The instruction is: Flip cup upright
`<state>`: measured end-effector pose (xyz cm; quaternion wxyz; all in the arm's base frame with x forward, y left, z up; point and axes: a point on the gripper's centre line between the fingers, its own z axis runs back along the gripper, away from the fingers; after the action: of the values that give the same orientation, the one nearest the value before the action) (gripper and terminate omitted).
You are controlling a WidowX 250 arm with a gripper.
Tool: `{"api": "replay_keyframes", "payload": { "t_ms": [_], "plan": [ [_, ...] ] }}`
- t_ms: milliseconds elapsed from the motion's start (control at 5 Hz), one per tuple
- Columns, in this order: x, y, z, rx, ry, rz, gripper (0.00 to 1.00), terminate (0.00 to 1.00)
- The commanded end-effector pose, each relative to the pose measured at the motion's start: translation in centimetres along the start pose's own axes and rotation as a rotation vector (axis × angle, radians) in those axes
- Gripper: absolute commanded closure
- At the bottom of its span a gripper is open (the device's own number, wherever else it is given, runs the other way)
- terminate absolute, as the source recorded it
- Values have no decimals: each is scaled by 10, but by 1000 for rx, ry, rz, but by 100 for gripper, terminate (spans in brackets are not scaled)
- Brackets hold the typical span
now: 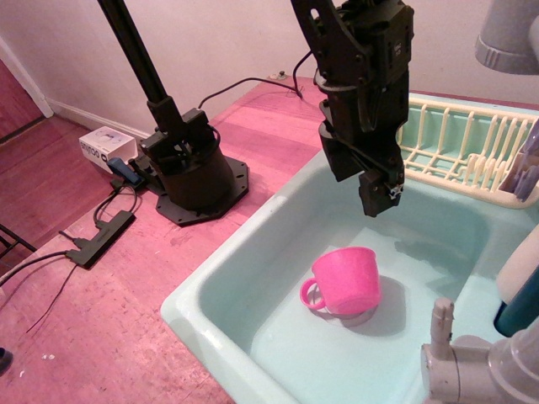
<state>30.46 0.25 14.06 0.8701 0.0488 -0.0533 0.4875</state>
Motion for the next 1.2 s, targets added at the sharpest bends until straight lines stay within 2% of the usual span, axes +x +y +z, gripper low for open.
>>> {"api": "replay_keyframes", "payload": {
  "t_ms": [0,200,400,600,1000],
  "plan": [
    [0,0,0,0,0,0,0,0],
    [6,-7,8,-77,-23,10,0,0],
    [-6,-9,4,-134,3,16,0,0],
    [-28,-13,0,-196,42,37,0,0],
    [-59,-12,-12,-242,115,57,0,0]
  ]
}}
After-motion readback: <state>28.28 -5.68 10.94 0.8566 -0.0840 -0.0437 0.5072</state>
